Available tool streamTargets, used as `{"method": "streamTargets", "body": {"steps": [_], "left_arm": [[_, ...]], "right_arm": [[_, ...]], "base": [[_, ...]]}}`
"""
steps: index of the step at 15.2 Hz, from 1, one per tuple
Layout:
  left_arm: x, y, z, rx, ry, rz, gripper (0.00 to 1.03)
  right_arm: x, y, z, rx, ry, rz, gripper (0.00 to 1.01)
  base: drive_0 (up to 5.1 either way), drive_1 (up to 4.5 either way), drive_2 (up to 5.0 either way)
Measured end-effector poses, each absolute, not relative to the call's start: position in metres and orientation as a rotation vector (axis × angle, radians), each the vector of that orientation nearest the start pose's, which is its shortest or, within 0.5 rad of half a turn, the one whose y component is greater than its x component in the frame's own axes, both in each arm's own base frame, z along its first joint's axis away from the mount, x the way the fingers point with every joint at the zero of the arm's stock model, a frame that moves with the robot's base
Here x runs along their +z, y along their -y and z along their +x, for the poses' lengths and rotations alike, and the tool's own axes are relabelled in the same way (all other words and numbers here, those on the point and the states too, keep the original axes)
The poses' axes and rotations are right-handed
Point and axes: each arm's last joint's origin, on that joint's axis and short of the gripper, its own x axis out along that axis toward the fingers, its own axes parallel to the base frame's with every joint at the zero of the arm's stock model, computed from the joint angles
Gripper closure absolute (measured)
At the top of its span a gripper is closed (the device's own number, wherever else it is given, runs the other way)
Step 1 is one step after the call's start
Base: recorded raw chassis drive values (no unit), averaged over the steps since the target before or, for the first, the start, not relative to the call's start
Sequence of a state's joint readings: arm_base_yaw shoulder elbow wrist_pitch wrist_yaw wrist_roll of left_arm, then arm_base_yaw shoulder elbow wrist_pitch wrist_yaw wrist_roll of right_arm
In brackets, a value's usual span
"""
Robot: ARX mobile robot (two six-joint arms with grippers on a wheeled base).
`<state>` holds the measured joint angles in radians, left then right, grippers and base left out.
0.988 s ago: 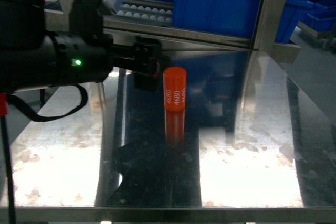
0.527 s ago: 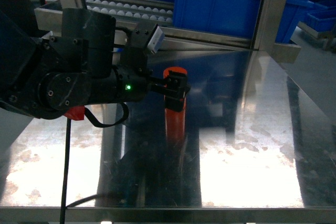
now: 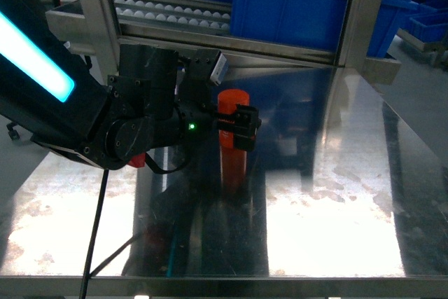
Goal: Pick capacitor and pack into box
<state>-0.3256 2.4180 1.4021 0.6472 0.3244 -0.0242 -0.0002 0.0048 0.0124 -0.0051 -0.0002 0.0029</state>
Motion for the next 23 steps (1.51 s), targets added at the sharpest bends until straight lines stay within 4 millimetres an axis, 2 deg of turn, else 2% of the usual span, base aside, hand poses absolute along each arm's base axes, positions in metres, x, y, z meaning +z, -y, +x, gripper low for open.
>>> {"method": "streamTargets", "body": {"steps": [5, 7, 8, 9, 10, 11, 12, 13, 15, 16, 17, 18, 20, 22, 23], "left_arm": [[0.065, 0.166, 0.466, -0.613, -0.377, -0.035, 0.06], [0.063, 0.166, 0.465, -0.612, -0.403, -0.041, 0.24], [0.063, 0.166, 0.464, -0.612, -0.407, -0.039, 0.47], [0.084, 0.154, 0.448, -0.544, -0.398, -0.028, 0.59], [0.169, 0.108, 0.416, -0.364, -0.139, 0.024, 0.59], [0.214, 0.066, 0.369, -0.215, -0.014, 0.036, 0.59], [0.225, 0.055, 0.344, -0.173, -0.005, 0.035, 0.59], [0.230, 0.051, 0.326, -0.156, 0.001, 0.033, 0.59], [0.246, 0.046, 0.272, -0.110, 0.013, 0.005, 0.59], [0.249, 0.045, 0.246, -0.094, 0.012, -0.013, 0.59], [0.243, 0.048, 0.211, -0.076, -0.033, -0.042, 0.59], [0.241, 0.048, 0.201, -0.080, -0.028, -0.050, 0.59], [0.247, 0.048, 0.200, -0.077, -0.002, -0.066, 0.59], [0.246, 0.047, 0.199, -0.036, -0.002, -0.053, 0.59], [0.240, 0.040, 0.193, -0.012, 0.009, -0.037, 0.59]], "right_arm": [[0.167, 0.000, 0.097, 0.000, 0.002, 0.003, 0.03], [0.167, 0.000, 0.097, 0.000, 0.002, 0.003, 0.03], [0.167, 0.000, 0.097, 0.000, 0.002, 0.003, 0.03], [0.167, 0.000, 0.097, 0.000, 0.002, 0.002, 0.03], [0.167, 0.000, 0.097, 0.000, 0.002, 0.002, 0.03], [0.167, 0.000, 0.097, 0.000, 0.002, 0.003, 0.03], [0.167, 0.000, 0.097, 0.000, 0.002, 0.003, 0.03], [0.167, 0.000, 0.097, 0.000, 0.002, 0.002, 0.03], [0.167, 0.000, 0.097, 0.000, 0.002, 0.002, 0.03], [0.167, 0.000, 0.097, 0.000, 0.002, 0.003, 0.03], [0.167, 0.000, 0.097, 0.000, 0.002, 0.002, 0.03], [0.167, 0.000, 0.097, 0.000, 0.002, 0.002, 0.03], [0.167, 0.000, 0.097, 0.000, 0.003, 0.002, 0.03], [0.167, 0.000, 0.097, 0.000, 0.002, 0.002, 0.03], [0.167, 0.000, 0.097, 0.000, 0.003, 0.002, 0.03]], "base": [[0.0, 0.00, 0.0], [0.0, 0.00, 0.0], [0.0, 0.00, 0.0], [0.0, 0.00, 0.0], [0.0, 0.00, 0.0], [0.0, 0.00, 0.0], [0.0, 0.00, 0.0], [0.0, 0.00, 0.0], [0.0, 0.00, 0.0], [0.0, 0.00, 0.0], [0.0, 0.00, 0.0], [0.0, 0.00, 0.0], [0.0, 0.00, 0.0], [0.0, 0.00, 0.0], [0.0, 0.00, 0.0]]}}
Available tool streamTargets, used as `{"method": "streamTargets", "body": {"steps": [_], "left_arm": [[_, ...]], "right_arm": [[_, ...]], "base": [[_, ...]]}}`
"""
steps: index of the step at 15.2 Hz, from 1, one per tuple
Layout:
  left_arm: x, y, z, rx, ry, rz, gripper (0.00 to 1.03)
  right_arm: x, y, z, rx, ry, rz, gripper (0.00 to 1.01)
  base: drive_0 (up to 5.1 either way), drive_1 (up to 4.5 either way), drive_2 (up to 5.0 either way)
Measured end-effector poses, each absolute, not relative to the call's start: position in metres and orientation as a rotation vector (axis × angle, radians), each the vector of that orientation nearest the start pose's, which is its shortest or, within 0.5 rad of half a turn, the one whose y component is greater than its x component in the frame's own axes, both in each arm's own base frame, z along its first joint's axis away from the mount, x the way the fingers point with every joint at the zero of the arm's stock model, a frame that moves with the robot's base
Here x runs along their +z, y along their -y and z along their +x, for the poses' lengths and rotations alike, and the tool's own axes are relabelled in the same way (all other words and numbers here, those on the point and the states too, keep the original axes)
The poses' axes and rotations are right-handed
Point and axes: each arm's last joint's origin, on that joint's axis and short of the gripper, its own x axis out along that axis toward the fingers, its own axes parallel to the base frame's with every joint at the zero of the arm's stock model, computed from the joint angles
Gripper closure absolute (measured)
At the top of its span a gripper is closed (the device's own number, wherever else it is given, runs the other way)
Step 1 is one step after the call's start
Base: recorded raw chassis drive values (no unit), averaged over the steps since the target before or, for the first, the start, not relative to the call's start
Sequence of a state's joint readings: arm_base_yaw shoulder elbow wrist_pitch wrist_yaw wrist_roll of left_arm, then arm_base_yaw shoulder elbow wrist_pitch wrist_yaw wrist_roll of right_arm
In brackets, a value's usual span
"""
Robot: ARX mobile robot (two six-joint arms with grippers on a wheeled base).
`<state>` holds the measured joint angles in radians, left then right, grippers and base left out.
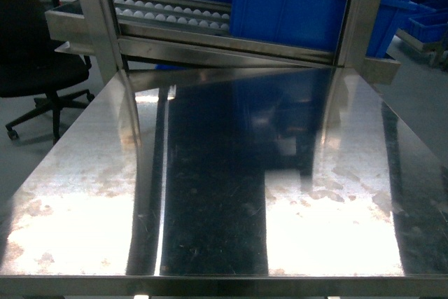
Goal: Pick capacitor and pack into box
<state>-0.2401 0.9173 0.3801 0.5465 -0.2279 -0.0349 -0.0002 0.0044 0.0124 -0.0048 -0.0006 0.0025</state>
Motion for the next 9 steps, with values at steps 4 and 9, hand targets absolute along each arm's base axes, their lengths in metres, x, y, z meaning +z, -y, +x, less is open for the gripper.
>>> {"method": "streamTargets", "body": {"steps": [4, 9], "left_arm": [[0.210, 0.022, 0.168, 0.004, -0.014, -0.016, 0.59], [0.193, 0.012, 0.149, 0.004, -0.008, -0.017, 0.59]], "right_arm": [[0.167, 0.000, 0.097, 0.000, 0.002, 0.003, 0.03], [0.167, 0.000, 0.097, 0.000, 0.002, 0.002, 0.03]], "base": [[0.0, 0.00, 0.0], [0.0, 0.00, 0.0]]}}
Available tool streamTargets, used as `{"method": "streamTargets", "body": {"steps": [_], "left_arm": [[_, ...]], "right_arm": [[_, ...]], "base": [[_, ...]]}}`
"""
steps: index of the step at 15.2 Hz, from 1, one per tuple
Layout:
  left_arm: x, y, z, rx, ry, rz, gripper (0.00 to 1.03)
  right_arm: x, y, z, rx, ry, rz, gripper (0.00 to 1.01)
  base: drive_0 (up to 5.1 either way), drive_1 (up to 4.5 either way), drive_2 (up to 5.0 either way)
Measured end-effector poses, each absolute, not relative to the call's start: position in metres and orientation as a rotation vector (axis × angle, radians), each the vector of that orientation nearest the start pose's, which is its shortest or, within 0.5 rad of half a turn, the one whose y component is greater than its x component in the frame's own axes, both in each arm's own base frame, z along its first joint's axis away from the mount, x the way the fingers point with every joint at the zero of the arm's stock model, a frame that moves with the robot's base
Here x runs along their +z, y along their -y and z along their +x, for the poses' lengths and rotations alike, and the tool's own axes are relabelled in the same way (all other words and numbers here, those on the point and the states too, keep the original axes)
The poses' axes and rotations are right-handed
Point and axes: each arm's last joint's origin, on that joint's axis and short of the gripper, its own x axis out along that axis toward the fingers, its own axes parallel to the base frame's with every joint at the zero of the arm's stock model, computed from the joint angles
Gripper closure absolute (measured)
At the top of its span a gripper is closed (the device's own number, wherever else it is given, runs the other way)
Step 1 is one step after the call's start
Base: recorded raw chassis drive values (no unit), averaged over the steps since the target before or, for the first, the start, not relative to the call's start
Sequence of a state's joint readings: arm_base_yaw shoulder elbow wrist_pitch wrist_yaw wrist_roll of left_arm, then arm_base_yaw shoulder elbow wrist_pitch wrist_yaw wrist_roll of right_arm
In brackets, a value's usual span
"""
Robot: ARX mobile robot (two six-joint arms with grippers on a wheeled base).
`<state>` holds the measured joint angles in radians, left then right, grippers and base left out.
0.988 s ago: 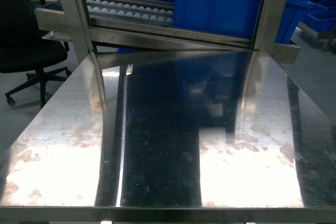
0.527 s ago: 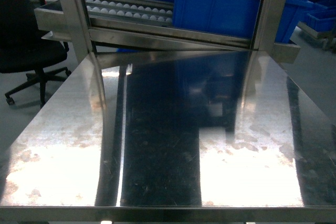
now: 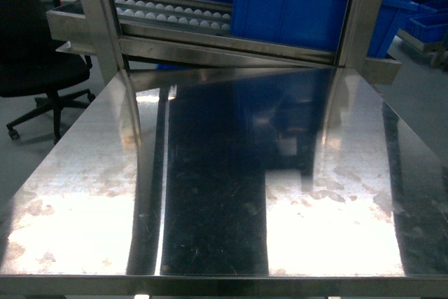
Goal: Pick capacitor and pack into box
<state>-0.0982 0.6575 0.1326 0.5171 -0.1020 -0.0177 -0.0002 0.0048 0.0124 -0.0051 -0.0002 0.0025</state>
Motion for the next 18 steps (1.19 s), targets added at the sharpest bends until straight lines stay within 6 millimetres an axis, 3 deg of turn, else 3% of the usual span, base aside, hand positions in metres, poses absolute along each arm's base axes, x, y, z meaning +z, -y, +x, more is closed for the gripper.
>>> {"method": "streamTargets", "body": {"steps": [2, 10, 18], "left_arm": [[0.186, 0.000, 0.140, 0.010, -0.010, -0.017, 0.59], [0.170, 0.000, 0.121, -0.002, 0.003, -0.017, 0.59], [0.170, 0.000, 0.108, -0.002, 0.011, -0.017, 0.59]], "right_arm": [[0.167, 0.000, 0.097, -0.001, 0.002, 0.002, 0.03], [0.167, 0.000, 0.097, 0.000, 0.002, 0.002, 0.03], [0.167, 0.000, 0.097, 0.000, 0.002, 0.003, 0.03]], "base": [[0.0, 0.00, 0.0], [0.0, 0.00, 0.0], [0.0, 0.00, 0.0]]}}
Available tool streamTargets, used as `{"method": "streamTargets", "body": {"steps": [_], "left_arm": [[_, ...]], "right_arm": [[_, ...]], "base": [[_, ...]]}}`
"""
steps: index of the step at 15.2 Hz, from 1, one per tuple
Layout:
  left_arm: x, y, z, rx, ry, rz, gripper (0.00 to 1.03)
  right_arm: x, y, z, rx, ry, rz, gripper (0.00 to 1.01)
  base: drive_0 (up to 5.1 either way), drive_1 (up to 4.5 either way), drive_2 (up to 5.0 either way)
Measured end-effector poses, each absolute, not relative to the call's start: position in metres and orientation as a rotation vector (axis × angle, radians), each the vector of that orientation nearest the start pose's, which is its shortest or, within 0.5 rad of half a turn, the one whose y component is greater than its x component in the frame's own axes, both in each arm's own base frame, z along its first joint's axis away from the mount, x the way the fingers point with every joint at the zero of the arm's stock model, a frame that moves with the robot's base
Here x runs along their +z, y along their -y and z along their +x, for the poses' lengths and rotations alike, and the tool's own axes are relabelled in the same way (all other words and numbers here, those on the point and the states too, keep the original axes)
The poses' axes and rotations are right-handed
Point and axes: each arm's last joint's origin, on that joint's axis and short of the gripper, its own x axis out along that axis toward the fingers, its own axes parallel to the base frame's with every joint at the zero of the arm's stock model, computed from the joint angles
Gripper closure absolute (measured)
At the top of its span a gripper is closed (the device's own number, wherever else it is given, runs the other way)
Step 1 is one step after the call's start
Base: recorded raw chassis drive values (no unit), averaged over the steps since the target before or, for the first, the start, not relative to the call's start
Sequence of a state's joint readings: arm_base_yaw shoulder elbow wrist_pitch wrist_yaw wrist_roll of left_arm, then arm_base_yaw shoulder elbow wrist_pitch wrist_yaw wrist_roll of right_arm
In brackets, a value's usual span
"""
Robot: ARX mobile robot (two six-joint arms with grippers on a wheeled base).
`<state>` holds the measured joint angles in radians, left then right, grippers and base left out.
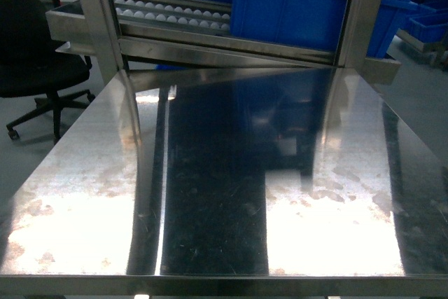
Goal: Pick capacitor and pack into box
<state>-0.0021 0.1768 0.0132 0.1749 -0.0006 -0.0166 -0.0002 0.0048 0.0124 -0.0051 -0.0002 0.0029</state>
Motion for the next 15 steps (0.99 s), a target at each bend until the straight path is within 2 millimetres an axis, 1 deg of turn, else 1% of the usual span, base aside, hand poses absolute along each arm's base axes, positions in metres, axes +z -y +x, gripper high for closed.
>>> {"method": "streamTargets", "body": {"steps": [1, 2, 15], "left_arm": [[0.1673, 0.0002, 0.1035, -0.001, -0.015, -0.017, 0.59], [0.1667, 0.0001, 0.0975, 0.000, -0.004, -0.016, 0.59], [0.1668, 0.0001, 0.0975, -0.001, -0.003, -0.014, 0.59]], "right_arm": [[0.1669, 0.0000, 0.0972, 0.000, 0.002, 0.002, 0.03], [0.1668, 0.0000, 0.0972, 0.000, 0.002, 0.003, 0.03], [0.1669, 0.0000, 0.0972, 0.000, 0.002, 0.003, 0.03]], "base": [[0.0, 0.00, 0.0], [0.0, 0.00, 0.0], [0.0, 0.00, 0.0]]}}
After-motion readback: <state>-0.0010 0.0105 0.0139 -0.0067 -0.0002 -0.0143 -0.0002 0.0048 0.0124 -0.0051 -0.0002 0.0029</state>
